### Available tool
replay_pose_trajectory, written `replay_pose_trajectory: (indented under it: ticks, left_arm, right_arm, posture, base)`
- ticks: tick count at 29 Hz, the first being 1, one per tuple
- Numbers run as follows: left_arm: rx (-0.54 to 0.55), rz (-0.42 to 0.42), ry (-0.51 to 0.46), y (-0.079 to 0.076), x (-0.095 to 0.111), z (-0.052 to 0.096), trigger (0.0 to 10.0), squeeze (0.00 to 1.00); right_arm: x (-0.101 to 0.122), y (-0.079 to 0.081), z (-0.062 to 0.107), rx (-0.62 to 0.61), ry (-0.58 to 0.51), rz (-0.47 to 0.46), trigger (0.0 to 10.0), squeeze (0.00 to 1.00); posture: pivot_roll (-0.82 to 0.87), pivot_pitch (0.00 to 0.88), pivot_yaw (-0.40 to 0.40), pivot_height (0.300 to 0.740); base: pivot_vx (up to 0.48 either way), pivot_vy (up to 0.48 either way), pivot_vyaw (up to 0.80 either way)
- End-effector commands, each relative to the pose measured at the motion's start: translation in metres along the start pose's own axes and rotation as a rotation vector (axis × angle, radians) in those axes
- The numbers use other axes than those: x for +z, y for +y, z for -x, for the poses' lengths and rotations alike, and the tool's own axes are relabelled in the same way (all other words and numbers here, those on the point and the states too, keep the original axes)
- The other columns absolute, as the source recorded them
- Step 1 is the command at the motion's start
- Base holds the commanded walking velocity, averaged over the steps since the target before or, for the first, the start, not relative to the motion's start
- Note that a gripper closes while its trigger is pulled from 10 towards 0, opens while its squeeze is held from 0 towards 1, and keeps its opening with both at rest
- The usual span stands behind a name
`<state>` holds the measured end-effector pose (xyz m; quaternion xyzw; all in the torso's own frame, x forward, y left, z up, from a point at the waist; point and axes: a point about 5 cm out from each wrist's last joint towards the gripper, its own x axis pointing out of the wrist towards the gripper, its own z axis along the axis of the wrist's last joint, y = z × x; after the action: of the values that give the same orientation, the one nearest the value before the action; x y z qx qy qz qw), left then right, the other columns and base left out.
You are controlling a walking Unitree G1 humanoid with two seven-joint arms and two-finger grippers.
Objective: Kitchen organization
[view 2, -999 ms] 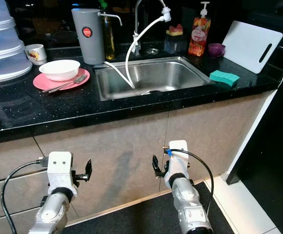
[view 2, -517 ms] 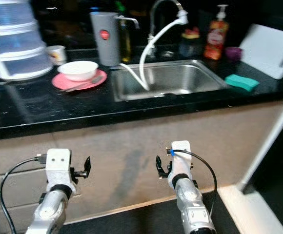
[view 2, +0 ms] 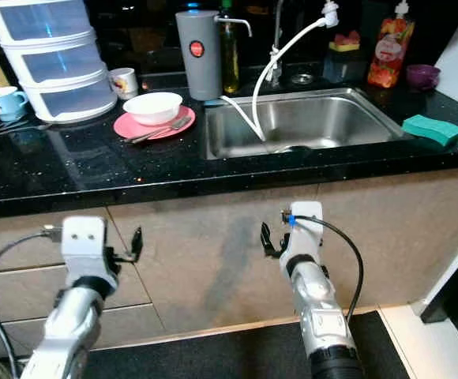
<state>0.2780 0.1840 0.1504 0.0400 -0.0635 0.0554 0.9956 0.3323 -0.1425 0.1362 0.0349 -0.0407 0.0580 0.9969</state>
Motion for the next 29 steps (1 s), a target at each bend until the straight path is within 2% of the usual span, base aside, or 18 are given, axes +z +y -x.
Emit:
replay_pose_trajectory:
  ticks: [1, 2, 4, 8, 13, 29]
  left_arm:
    - [0.024, -0.008, -0.034, 0.007, 0.012, -0.004, 10.0, 0.0]
    - [0.024, -0.008, -0.034, 0.007, 0.012, -0.004, 10.0, 0.0]
    - [0.028, -0.013, -0.074, 0.008, 0.026, -0.01, 10.0, 0.0]
    - [0.03, -0.012, -0.089, 0.009, 0.031, -0.013, 10.0, 0.0]
    - [0.038, 0.003, -0.148, 0.01, 0.048, -0.017, 10.0, 0.0]
    - [0.059, 0.0, -0.152, 0.014, 0.053, -0.017, 10.0, 0.0]
  right_arm:
    - [0.019, 0.004, -0.006, 0.027, -0.061, -0.033, 10.0, 0.0]
    - [0.019, 0.004, -0.006, 0.027, -0.061, -0.033, 10.0, 0.0]
    - [0.041, 0.01, -0.013, 0.078, -0.113, -0.052, 10.0, 0.0]
    - [0.053, 0.014, -0.015, 0.11, -0.143, -0.052, 10.0, 0.0]
    - [0.075, 0.019, -0.019, 0.141, -0.204, -0.07, 10.0, 0.0]
    - [0.079, 0.03, -0.018, 0.178, -0.192, -0.103, 10.0, 0.0]
  posture:
    - [0.03, 0.016, 0.031, 0.74]
    - [0.03, 0.016, 0.031, 0.74]
    - [0.03, 0.017, 0.033, 0.74]
    - [0.03, 0.017, 0.034, 0.74]
    - [0.03, 0.014, 0.037, 0.74]
    - [0.03, 0.017, 0.038, 0.74]
  base:
    - [0.0, 0.0, 0.0]
    - [0.0, 0.0, 0.0]
    - [0.0, 0.0, 0.0]
    - [0.0, 0.0, 0.0]
    - [0.0, 0.0, 0.0]
    - [0.016, 0.0, 0.0]
